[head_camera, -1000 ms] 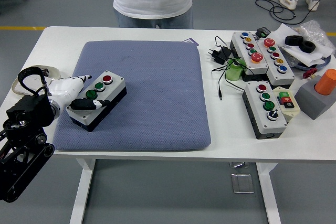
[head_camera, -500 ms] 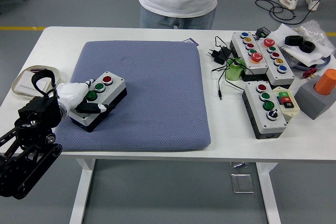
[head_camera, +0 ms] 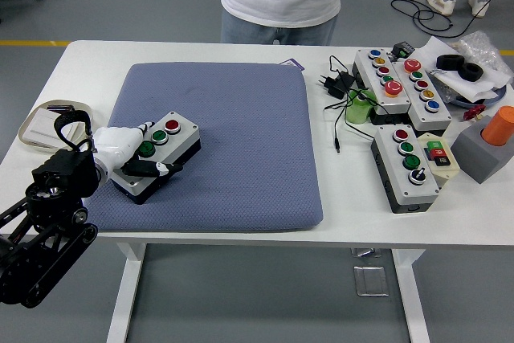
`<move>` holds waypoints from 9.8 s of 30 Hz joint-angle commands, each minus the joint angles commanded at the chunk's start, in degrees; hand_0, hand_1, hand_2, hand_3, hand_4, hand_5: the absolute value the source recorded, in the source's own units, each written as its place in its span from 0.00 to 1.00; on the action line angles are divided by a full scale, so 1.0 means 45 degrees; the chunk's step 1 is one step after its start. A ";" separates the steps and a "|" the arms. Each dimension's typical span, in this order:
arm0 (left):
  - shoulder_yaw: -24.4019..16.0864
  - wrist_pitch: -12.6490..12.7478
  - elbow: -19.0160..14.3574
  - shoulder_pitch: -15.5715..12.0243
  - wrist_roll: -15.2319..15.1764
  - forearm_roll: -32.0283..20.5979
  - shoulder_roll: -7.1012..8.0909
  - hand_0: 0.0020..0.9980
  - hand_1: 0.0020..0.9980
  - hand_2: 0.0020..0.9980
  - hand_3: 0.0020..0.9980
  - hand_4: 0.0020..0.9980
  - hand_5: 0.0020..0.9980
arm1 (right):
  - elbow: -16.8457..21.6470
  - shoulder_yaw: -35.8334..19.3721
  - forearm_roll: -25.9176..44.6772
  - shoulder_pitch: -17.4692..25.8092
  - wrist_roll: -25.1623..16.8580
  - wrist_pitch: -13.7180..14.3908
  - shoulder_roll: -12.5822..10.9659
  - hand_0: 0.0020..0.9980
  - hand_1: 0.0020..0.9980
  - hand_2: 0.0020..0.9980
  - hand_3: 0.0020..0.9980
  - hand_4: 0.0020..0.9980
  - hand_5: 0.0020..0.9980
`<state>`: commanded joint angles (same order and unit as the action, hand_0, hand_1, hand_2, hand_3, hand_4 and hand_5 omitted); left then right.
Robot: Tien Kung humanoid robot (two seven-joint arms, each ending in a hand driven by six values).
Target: Pick up the button,place it on the desk,press the button,press the button
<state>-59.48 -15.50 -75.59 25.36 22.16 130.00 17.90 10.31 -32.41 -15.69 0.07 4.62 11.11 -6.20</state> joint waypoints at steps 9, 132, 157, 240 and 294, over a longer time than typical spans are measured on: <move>0.0611 0.1478 0.0214 0.0455 -0.2317 -0.0066 0.0259 0.33 0.38 0.33 0.53 0.69 0.19 | 0.0000 -0.0055 -0.0038 -0.0041 -0.0005 0.0036 -0.0015 0.71 0.66 0.70 0.61 0.32 0.10; 0.0912 -0.1002 -0.3967 0.1018 -0.4222 0.0000 0.1583 0.04 0.00 0.01 0.82 0.36 0.00 | 0.0000 0.0172 0.0382 -0.0903 -0.0416 0.0351 -0.0159 0.69 0.64 0.67 0.60 0.32 0.10; 0.2317 -0.0627 -0.2432 0.1723 -0.3997 0.0000 0.1244 0.05 0.00 0.01 0.87 0.30 0.00 | 0.0000 0.0260 0.0499 -0.0845 -0.0406 0.0344 -0.0113 0.69 0.64 0.67 0.60 0.31 0.09; 0.2256 0.0318 -0.2361 0.2206 -0.3935 0.0000 0.0979 0.02 0.00 0.05 0.82 0.74 0.34 | 0.0000 0.0965 0.1011 -0.0592 -0.0460 0.0431 -0.0171 0.68 0.64 0.67 0.60 0.31 0.09; -0.0666 0.6740 0.0634 0.0490 -0.7740 -0.8061 0.0229 0.86 0.92 1.00 0.97 0.96 0.99 | 0.0000 0.0791 0.0814 -0.0453 -0.0391 0.0442 -0.0144 0.68 0.64 0.67 0.60 0.31 0.09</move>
<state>-62.47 14.83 -72.74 27.57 -12.67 93.72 18.93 10.31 -28.85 -12.03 -1.97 2.86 13.10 -6.85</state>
